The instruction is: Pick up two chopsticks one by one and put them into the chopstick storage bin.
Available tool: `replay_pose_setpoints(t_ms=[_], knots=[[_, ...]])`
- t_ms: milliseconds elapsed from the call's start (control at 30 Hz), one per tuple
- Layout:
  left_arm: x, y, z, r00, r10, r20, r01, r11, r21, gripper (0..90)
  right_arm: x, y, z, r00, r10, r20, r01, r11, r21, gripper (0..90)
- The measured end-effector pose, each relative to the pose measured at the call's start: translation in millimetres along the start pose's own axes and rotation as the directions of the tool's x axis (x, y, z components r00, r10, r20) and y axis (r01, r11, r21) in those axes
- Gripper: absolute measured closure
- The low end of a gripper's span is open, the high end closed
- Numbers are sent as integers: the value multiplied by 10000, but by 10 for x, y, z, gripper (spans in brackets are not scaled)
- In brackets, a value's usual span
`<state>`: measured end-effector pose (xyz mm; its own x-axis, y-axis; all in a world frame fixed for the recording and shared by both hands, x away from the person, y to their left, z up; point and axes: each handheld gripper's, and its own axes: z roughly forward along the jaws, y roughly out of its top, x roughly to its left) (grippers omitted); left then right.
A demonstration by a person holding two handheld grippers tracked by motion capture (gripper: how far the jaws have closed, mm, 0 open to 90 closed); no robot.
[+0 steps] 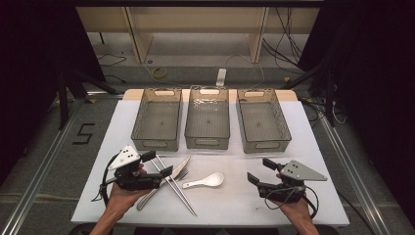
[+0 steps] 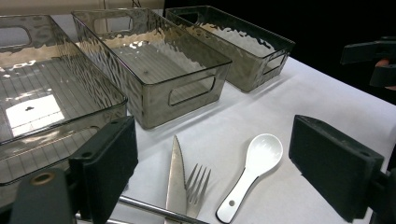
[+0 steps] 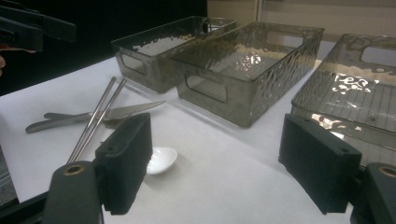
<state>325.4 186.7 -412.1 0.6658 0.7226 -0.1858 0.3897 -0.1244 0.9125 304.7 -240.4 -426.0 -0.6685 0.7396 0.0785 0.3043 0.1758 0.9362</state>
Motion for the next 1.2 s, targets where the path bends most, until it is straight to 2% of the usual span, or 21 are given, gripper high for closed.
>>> replay_pose_setpoints(t_ms=[100,200,333,500,533,600,633,667,700,733,800,833,867,900,933,1067,1100,1133,1200], knots=[[-2,0,2,10000,12,3,-12,10000,10,148,1,0,0,10000,-2,-9,2,10000,13,265],[-5,13,7,9996,294,-51,-294,9995,146,149,2,1,0,10000,-10,-16,10,10000,39,265],[-2,26,29,9993,382,34,-383,9985,380,148,1,-2,6,10000,-26,-30,27,10000,90,265],[2,48,46,9988,330,372,-351,9977,579,149,0,-4,15,10000,-36,2,35,9999,96,265],[-10,63,59,9979,437,471,-473,9959,772,148,0,-4,16,10000,-34,13,34,9999,111,265],[-17,73,67,9974,497,520,-540,9949,855,149,0,-5,17,10000,-31,18,31,9999,116,265],[-36,103,84,9956,742,578,-801,9909,1080,149,-2,-6,20,10000,-11,18,10,9999,112,265],[-36,103,84,9956,742,578,-801,9909,1080,149,-2,-6,20,10000,-11,18,10,9999,112,265],[-60,143,115,9920,1104,621,-1178,9841,1327,152,-5,-7,20,10000,-17,29,16,9999,155,266],[-60,143,115,9920,1104,621,-1178,9841,1327,153,-6,-9,21,10000,-1,26,1,9999,156,266],[-85,190,152,9876,1397,714,-1494,9763,1565,154,-7,-11,24,10000,3,17,-3,9999,158,266],[-101,225,194,9836,1600,833,-1728,9683,1802,154,-7,-13,26,10000,9,25,-10,9999,160,266],[-101,225,194,9836,1600,833,-1728,9683,1802,154,-8,-13,27,10000,19,28,-19,9999,156,266],[-106,237,218,9821,1669,875,-1812,9640,1948,154,-10,-13,29,10000,39,33,-40,9999,146,266],[-99,251,269,9781,1893,860,-2038,9549,2157,154,-12,-14,32,10000,49,38,-49,9999,144,266],[-38,276,358,9756,2044,799,-2185,9389,2658,154,-16,-15,30,10000,56,23,-57,9998,167,269],[-38,276,358,9756,2044,799,-2185,9389,2658,154,-18,-15,32,10000,67,-16,-67,9998,191,269],[-4,303,394,9756,2055,776,-2192,9330,2854,154,-19,-17,36,10000,76,-41,-75,9997,213,270],[5,320,407,9752,2078,757,-2209,9309,2908,154,-18,-22,45,10000,60,-33,-59,9996,258,270]])
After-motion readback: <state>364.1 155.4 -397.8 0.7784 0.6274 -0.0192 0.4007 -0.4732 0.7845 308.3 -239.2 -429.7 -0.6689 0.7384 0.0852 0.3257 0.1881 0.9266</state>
